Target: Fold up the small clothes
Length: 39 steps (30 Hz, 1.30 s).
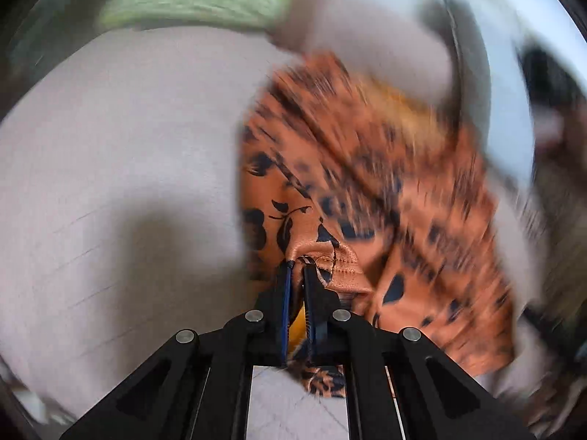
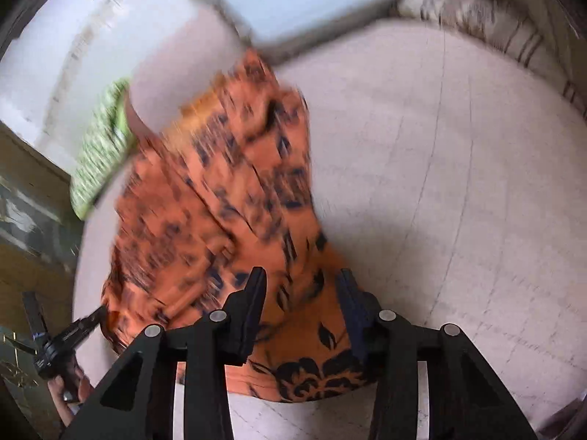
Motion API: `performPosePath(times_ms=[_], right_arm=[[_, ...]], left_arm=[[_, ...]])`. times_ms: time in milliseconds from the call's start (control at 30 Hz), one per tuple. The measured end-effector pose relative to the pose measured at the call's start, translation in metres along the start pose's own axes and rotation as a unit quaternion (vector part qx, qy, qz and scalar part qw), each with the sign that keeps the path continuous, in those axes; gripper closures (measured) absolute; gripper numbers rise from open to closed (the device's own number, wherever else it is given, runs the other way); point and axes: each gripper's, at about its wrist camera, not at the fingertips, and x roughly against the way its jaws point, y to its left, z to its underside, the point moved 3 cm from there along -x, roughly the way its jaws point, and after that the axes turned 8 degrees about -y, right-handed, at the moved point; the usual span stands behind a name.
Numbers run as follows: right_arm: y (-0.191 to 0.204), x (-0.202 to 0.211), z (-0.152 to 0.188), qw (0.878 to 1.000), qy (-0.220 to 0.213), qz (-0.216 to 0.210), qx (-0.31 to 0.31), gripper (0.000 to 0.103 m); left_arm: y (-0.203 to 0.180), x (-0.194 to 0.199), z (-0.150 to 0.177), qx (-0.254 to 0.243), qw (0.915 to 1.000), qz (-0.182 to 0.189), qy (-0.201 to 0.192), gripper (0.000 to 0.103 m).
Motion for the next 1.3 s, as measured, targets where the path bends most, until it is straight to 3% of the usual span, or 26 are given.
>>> performPosePath(times_ms=[100, 167, 267, 333, 367, 400, 567, 633, 700, 733, 767, 800, 1000, 1133, 1300], right_arm=[[-0.003, 0.000, 0.000, 1.000, -0.002, 0.022, 0.012, 0.051], [-0.008, -0.012, 0.006, 0.999, 0.028, 0.017, 0.000, 0.051], [-0.009, -0.020, 0.012, 0.998, 0.050, 0.025, 0.000, 0.051], [-0.008, -0.019, 0.014, 0.998, 0.049, 0.033, 0.005, 0.050], [-0.008, -0.019, 0.016, 0.998, 0.056, 0.033, 0.004, 0.050], [-0.010, -0.019, 0.016, 0.998, 0.062, 0.032, 0.001, 0.049], [-0.014, -0.009, 0.017, 0.998, 0.061, 0.013, -0.016, 0.048], [-0.015, -0.016, 0.019, 0.997, 0.075, 0.011, -0.017, 0.049], [-0.013, -0.022, 0.021, 0.996, 0.083, 0.025, -0.007, 0.052], [-0.012, -0.024, 0.021, 0.996, 0.084, 0.029, -0.001, 0.060], [-0.011, -0.025, 0.022, 0.996, 0.086, 0.033, 0.006, 0.080], [-0.011, -0.026, 0.023, 0.995, 0.088, 0.039, 0.009, 0.091], [-0.007, -0.018, 0.023, 0.995, 0.095, 0.030, 0.015, 0.096], [-0.015, 0.009, 0.017, 0.996, 0.090, 0.018, 0.011, 0.098], [-0.006, 0.052, 0.014, 0.995, 0.080, 0.016, 0.050, 0.100]], left_arm=[[0.052, 0.028, 0.003, 0.093, 0.9950, -0.023, -0.028, 0.097], [0.076, 0.033, 0.014, 0.128, 0.9909, -0.042, -0.005, 0.097], [0.094, 0.042, 0.027, 0.169, 0.9850, -0.035, 0.011, 0.090], [0.095, 0.046, 0.027, 0.165, 0.9854, -0.040, 0.007, 0.071], [0.095, 0.046, 0.024, 0.162, 0.9858, -0.045, 0.003, 0.055], [0.095, 0.041, 0.018, 0.162, 0.9856, -0.049, 0.000, 0.048], [0.085, 0.007, -0.002, 0.123, 0.9882, -0.085, 0.031, 0.041], [0.082, -0.018, -0.001, 0.113, 0.9876, -0.089, 0.063, 0.042], [0.073, -0.021, -0.004, 0.088, 0.9902, -0.099, 0.044, 0.047], [0.067, -0.020, -0.004, 0.084, 0.9924, -0.081, 0.038, 0.057], [0.062, -0.022, -0.002, 0.091, 0.9938, -0.041, 0.049, 0.089], [0.060, -0.025, 0.001, 0.096, 0.9932, -0.018, 0.064, 0.094], [0.061, -0.008, 0.005, 0.083, 0.9942, -0.021, 0.064, 0.097], [0.074, 0.028, 0.009, 0.116, 0.9912, 0.013, 0.063, 0.097], [0.088, 0.061, 0.006, 0.131, 0.9880, 0.046, 0.068, 0.097]])
